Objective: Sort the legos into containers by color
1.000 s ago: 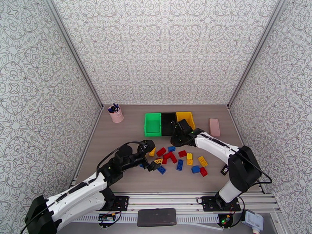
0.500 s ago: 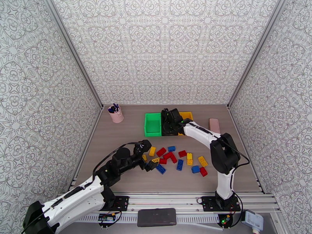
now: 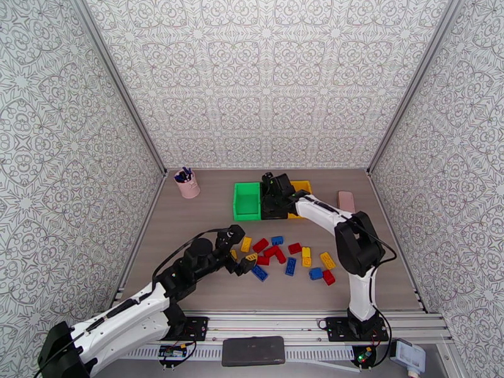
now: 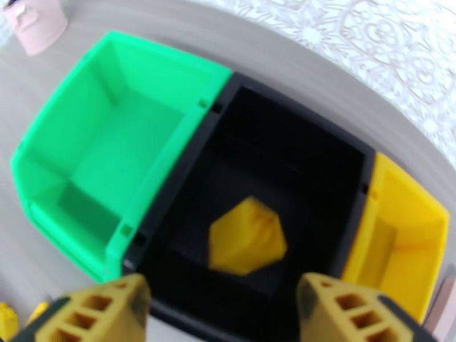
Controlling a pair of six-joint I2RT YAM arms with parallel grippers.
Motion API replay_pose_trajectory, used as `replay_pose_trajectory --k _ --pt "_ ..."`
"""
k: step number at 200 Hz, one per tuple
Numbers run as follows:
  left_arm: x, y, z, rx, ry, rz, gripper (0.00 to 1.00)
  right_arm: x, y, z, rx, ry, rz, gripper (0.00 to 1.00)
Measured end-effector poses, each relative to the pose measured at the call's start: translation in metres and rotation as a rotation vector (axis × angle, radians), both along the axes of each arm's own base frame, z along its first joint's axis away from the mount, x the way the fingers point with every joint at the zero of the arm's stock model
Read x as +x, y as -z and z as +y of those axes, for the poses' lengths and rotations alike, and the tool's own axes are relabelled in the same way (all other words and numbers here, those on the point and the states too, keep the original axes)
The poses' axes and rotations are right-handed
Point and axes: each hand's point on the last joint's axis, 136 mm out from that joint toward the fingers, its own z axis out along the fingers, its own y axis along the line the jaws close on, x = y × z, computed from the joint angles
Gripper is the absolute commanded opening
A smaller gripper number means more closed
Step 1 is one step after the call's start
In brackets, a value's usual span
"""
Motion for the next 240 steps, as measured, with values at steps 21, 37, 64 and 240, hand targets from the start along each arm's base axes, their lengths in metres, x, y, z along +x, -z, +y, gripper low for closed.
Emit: replay_pose_trajectory --k 21,37,64,240 --pt "0.011 0.010 0.010 0.004 -0.103 0.051 1.00 -0.018 -0.028 -0.005 0.044 -0.037 -0.058 0.91" --pt "0.020 0.017 0.021 0.009 -0.210 0.103 1.00 -0.037 -0.048 -0.007 0.087 -0.088 -0.109 0.92" --pt "0.034 0.026 0.060 -0.020 -0.500 0.225 1.00 -0.064 -0.069 -0.008 0.139 -0.170 -0.158 0.94" --pt "-0.012 0.130 0.171 0.038 -1.230 0.832 1.00 -0.118 -0.074 0.017 0.187 -0.482 -0.168 0.99"
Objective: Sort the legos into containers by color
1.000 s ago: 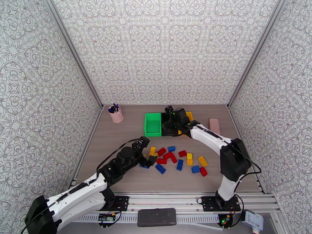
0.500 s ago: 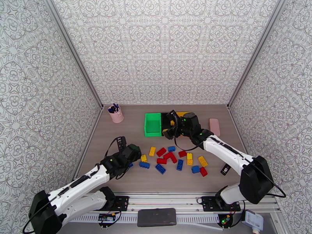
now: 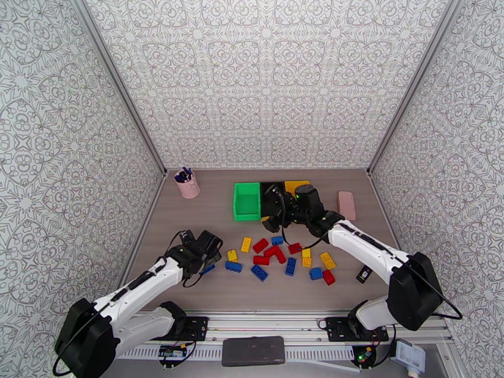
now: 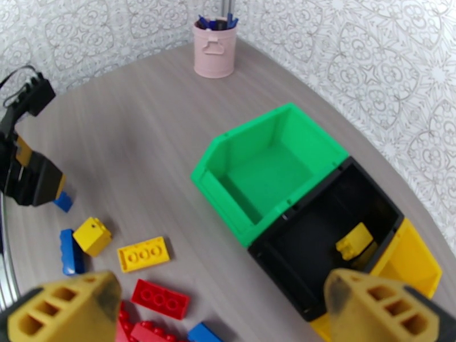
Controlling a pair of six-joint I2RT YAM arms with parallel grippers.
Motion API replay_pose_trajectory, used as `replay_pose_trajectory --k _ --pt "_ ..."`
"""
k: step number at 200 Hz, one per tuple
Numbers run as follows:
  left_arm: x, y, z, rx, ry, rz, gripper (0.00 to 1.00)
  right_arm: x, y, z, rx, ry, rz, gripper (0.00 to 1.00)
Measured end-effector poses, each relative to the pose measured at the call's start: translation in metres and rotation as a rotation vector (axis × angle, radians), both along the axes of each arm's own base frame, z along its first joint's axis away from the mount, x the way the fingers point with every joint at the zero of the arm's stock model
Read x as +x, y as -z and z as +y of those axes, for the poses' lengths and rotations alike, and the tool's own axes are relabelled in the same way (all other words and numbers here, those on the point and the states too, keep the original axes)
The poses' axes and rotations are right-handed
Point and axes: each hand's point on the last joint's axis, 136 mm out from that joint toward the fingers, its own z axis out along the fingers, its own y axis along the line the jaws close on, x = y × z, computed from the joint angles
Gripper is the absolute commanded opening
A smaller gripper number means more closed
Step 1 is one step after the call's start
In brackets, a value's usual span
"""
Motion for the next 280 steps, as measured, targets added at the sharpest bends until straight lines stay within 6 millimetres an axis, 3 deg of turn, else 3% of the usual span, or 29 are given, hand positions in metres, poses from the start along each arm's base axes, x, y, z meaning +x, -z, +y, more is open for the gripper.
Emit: replay_pose_trajectory --k 49,100,169,191,243,280 --pt "-0.004 0.022 -0.004 -0.020 0.025 0.065 0.99 -0.003 0.003 0.000 -0.007 -0.005 0.013 0.99" --pt "-0.002 0.035 -0.009 -0.015 0.050 0.108 0.92 -0.003 0.005 0.000 -0.011 -0.004 0.020 1.00" --pt "-0.003 0.040 -0.011 -0.018 0.062 0.128 0.65 -0.004 0.006 -0.001 -0.015 -0.003 0.023 0.99" --pt "-0.002 0.039 -0.011 -0.021 0.060 0.124 0.63 -0.004 0.006 -0.001 -0.016 -0.002 0.023 0.99" --pt "0.005 0.025 -0.015 -0.027 0.073 0.087 0.62 -0.006 0.006 -0.006 -0.021 0.016 0.019 0.99" --pt "0.050 -0.019 -0.038 -0.031 0.142 -0.065 0.61 -0.013 -0.005 -0.012 0.007 0.027 -0.012 0.99"
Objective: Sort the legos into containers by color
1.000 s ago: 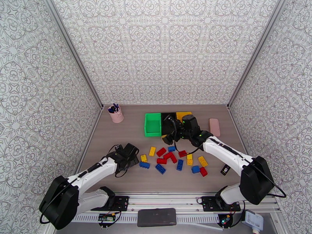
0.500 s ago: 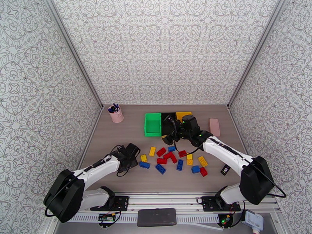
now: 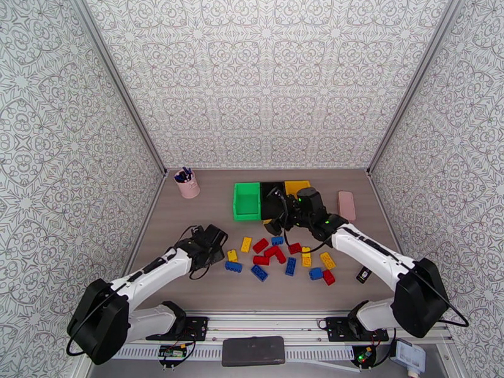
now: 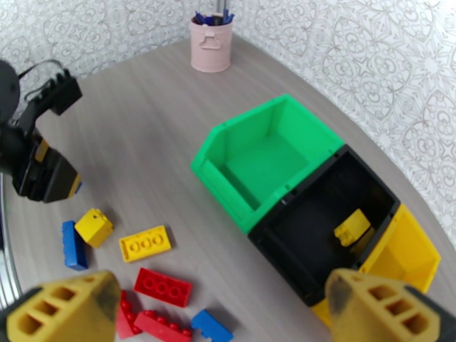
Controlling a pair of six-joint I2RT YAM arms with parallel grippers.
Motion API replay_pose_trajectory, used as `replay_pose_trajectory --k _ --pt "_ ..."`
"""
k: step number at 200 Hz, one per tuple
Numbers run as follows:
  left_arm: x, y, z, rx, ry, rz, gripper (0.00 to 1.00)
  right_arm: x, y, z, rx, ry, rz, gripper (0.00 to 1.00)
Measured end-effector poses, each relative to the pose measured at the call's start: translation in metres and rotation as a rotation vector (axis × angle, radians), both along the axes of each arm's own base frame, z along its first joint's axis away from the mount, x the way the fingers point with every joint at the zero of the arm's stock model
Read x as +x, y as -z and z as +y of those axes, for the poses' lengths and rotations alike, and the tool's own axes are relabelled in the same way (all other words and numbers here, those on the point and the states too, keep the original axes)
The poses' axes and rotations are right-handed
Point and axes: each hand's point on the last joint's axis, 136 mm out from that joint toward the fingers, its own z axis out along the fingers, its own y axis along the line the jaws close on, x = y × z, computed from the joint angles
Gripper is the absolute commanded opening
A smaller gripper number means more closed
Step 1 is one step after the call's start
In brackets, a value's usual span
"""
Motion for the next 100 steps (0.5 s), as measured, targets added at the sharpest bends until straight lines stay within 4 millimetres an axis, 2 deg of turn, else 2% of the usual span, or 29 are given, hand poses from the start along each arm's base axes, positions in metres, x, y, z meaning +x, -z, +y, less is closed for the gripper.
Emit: replay_pose_trajectory --k 17,43,72,100 --pt "0.029 -0.020 -0.016 -0.006 0.031 -0.074 0.61 -0.002 -0.007 -0.001 0.020 0.004 -0.016 1.00" --pt "0.084 -0.047 -0.050 -0.021 0.088 -0.175 0.61 -0.003 -0.012 -0.002 0.034 0.007 -0.026 1.00" --pt "0.132 -0.065 -0.081 -0.028 0.138 -0.253 0.62 -0.004 -0.012 -0.002 0.039 0.010 -0.024 1.00" --pt "0.171 -0.074 -0.101 -0.019 0.170 -0.301 0.62 -0.006 -0.011 -0.004 0.038 0.014 -0.026 1.00"
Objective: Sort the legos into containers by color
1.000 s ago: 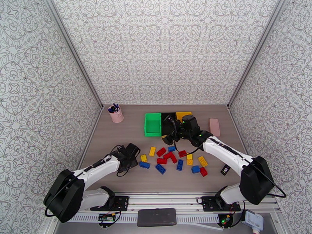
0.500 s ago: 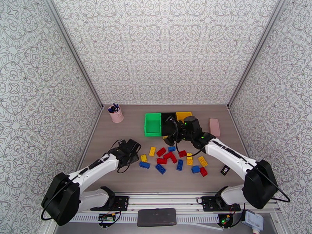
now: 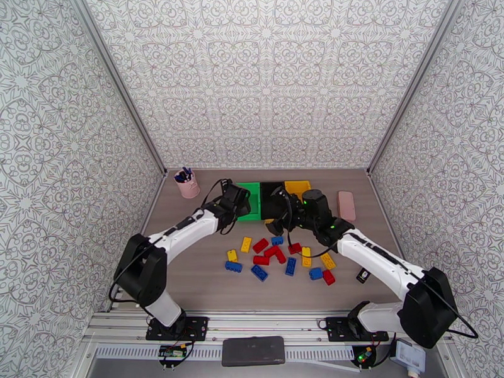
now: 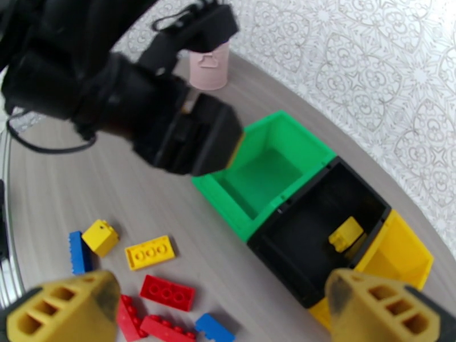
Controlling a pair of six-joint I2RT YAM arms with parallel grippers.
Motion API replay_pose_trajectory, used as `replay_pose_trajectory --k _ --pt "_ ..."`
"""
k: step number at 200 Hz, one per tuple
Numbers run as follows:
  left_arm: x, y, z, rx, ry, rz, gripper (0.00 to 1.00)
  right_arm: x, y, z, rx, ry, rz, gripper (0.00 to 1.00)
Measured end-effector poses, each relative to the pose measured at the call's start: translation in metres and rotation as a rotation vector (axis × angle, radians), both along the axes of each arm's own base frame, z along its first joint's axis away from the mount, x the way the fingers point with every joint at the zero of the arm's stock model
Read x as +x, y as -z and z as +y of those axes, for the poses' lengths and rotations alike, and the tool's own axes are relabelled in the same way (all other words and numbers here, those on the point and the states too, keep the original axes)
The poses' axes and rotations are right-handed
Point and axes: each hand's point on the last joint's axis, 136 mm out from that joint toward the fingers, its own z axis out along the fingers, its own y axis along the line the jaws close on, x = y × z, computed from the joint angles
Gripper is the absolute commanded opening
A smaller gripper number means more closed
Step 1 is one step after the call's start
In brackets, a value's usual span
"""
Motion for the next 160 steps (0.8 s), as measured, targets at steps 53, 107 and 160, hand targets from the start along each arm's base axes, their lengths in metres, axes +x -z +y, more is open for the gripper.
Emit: replay_pose_trajectory --k 53,107,160 --pt "0.054 0.011 -0.013 0.031 0.013 -0.019 0.63 0.000 0.002 -0.005 -0.010 0.024 -0.006 1.00" --pt "0.064 0.013 -0.027 0.050 0.072 -0.020 0.86 0.000 -0.002 -0.018 0.002 0.097 -0.011 1.00" --pt "0.046 -0.015 -0.030 0.062 0.123 -0.063 0.91 0.004 -0.006 -0.037 0.036 0.209 -0.021 1.00"
